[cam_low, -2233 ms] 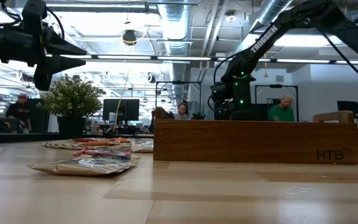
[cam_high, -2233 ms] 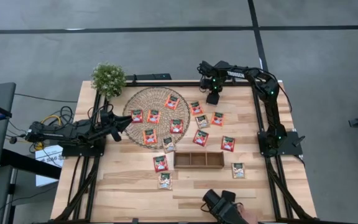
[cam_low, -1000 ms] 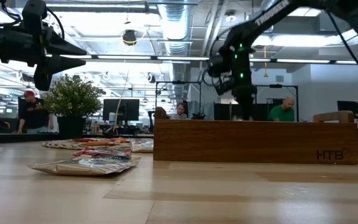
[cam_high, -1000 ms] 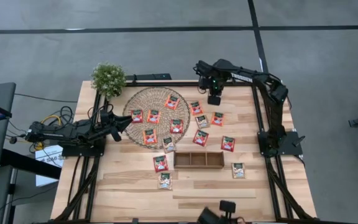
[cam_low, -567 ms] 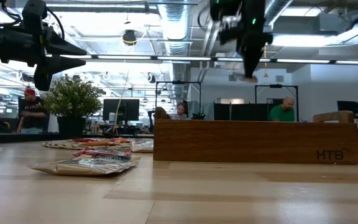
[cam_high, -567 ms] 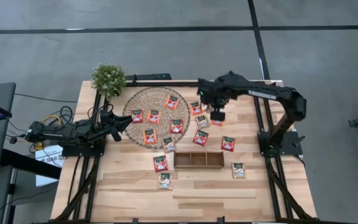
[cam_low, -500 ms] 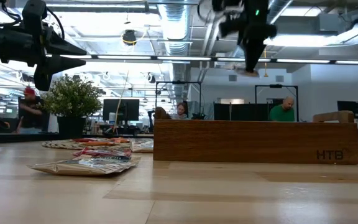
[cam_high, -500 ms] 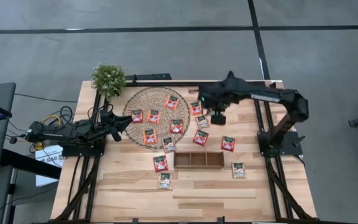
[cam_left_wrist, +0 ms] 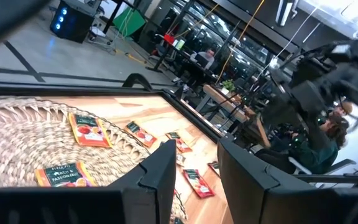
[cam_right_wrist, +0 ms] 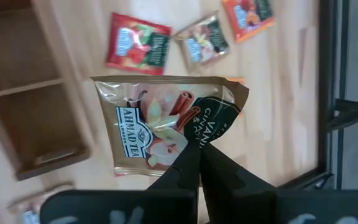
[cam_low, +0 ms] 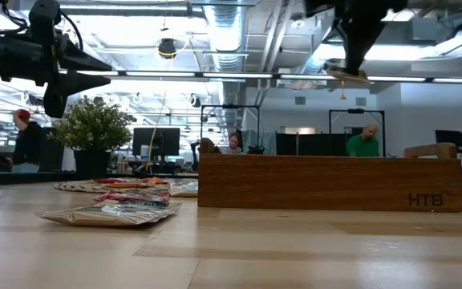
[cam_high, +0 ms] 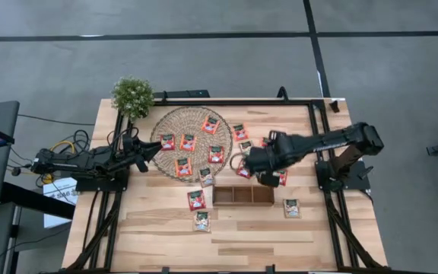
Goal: Pick & Place Tea
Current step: Put the brown tea bag into the right slot of the wooden organizer
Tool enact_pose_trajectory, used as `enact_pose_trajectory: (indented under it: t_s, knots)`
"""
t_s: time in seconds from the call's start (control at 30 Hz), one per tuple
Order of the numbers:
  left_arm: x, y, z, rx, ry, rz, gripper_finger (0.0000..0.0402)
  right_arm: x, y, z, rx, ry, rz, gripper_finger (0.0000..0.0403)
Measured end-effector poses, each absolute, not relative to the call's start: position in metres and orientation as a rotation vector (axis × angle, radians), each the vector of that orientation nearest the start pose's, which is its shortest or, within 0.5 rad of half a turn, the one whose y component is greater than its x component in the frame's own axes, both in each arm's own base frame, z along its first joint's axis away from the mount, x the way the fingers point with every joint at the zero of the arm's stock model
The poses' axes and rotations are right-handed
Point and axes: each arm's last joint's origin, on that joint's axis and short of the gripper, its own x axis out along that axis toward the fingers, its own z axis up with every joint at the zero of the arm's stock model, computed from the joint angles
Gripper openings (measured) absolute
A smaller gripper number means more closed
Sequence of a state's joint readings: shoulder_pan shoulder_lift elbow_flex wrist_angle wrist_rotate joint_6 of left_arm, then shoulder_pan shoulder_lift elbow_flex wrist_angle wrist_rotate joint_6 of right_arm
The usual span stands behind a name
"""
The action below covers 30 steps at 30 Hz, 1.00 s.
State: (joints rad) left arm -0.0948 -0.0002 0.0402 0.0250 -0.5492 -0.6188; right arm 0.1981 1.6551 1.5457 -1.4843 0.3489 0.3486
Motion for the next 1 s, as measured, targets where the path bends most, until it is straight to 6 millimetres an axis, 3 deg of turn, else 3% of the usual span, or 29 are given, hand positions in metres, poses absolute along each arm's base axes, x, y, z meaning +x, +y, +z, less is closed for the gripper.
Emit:
enact_pose_trajectory:
  t_s: [0.5, 0.73, 1.0]
  knots:
    - [0.092, 0.006, 0.179, -0.919, -0.266, 0.394, 0.011, 0.268, 0.137, 0.257, -0.193, 1.383, -0.383, 0.0]
    - [0.092, 0.006, 0.179, -0.918, -0.266, 0.394, 0.011, 0.286, 0.156, 0.212, -0.326, 1.514, -0.428, 0.0]
    - [0.092, 0.006, 0.179, -0.918, -0.266, 0.394, 0.011, 0.296, 0.161, 0.203, -0.402, 1.568, -0.519, 0.0]
